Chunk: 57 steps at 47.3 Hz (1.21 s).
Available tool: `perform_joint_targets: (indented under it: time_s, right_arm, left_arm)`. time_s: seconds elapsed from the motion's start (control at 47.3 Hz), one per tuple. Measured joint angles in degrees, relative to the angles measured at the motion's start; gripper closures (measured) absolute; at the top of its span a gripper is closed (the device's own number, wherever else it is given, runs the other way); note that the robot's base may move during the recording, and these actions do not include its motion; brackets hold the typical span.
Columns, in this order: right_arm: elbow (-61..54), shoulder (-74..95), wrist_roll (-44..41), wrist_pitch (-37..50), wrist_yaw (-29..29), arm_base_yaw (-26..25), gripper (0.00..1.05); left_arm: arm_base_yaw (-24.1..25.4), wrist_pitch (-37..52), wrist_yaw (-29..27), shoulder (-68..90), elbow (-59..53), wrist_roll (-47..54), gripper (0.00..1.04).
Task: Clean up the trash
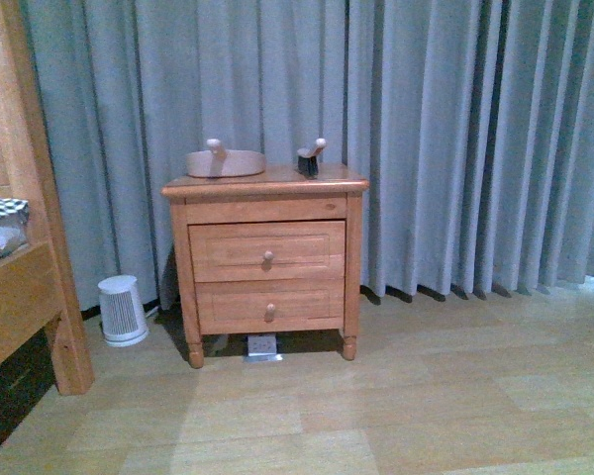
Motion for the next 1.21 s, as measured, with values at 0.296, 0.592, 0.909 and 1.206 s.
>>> perform_joint_targets:
  time_s: [0.296, 0.592, 0.909, 1.206]
  right_arm:
    - [0.00, 0.00, 0.00, 0.00, 0.00, 0.00, 0.08]
    - [0.00, 0.00, 0.00, 0.00, 0.00, 0.00, 0.08]
    - [0.00, 0.00, 0.00, 0.00, 0.02, 0.00, 0.08]
    - [0.00, 0.00, 0.00, 0.00, 0.00, 0.00, 0.08]
  left_arm:
    - [0.00, 0.00, 0.00, 0.00, 0.00, 0.00, 0.08]
    - [0.00, 0.00, 0.00, 0.00, 0.02, 0.00, 0.08]
    - [0.00, 0.00, 0.00, 0.00, 0.00, 0.00, 0.08]
    - [0.00, 0.00, 0.00, 0.00, 0.00, 0.00, 0.08]
